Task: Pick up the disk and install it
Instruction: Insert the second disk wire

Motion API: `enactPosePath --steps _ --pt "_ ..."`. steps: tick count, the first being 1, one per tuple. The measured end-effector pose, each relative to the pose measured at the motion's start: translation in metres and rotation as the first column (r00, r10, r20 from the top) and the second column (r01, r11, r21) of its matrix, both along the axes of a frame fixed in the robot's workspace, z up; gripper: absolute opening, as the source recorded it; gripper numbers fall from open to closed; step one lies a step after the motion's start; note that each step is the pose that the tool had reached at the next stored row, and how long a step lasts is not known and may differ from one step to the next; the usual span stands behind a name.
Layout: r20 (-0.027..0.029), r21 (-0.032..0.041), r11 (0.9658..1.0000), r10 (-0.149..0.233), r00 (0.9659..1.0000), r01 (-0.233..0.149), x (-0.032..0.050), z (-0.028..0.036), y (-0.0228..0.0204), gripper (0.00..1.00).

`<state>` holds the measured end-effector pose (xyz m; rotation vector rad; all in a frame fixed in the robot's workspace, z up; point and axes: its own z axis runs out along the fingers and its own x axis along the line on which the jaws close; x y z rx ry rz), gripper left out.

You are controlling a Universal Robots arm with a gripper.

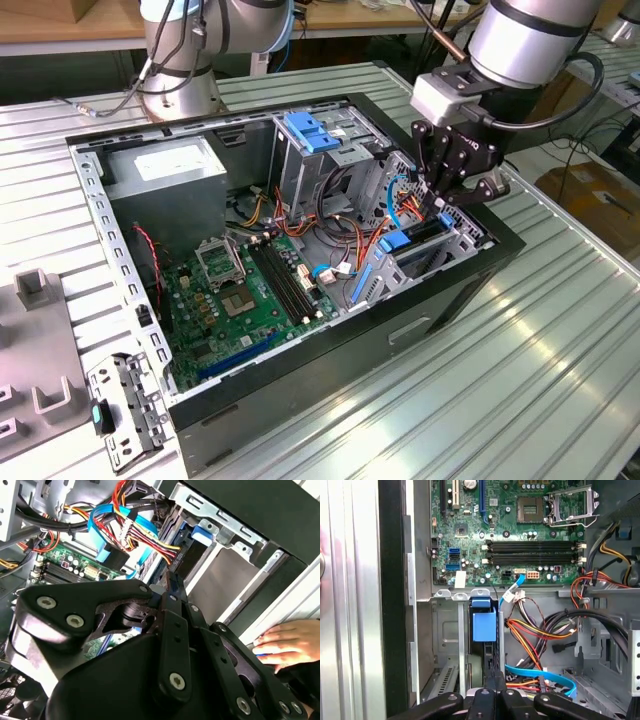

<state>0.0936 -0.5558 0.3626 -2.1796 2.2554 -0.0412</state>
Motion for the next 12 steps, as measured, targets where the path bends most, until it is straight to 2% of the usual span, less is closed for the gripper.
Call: enactPosePath --steps 2,5,6,8,9,10,12 --pt "0.0 -0.0002 1.0 0.0 1.0 0.0 0.0 0.0012 0.0001 0.11" --pt "0.0001 0.0001 1.0 0.0 1.0 0.0 -0.0001 0.0078 0.0 0.11" --pt "0.0002 0.0 1.0 0.0 1.0 0.0 -0.0001 0.0189 0.0 0.11" --pt "0.0003 0.0 1.0 0.0 1.0 0.0 -0.0001 0.027 0.0 0.11" --pt "0.0003 0.0002 1.0 0.0 1.0 0.0 -0.0001 0.0376 0.0 0.11" --pt "0.0003 0.0 1.0 0.0 1.0 0.0 -0.0001 0.0443 0.0 0.11" --pt "0.0003 -0.0001 1.0 0.0 1.0 0.0 -0.0001 0.0492 0.0005 0.11"
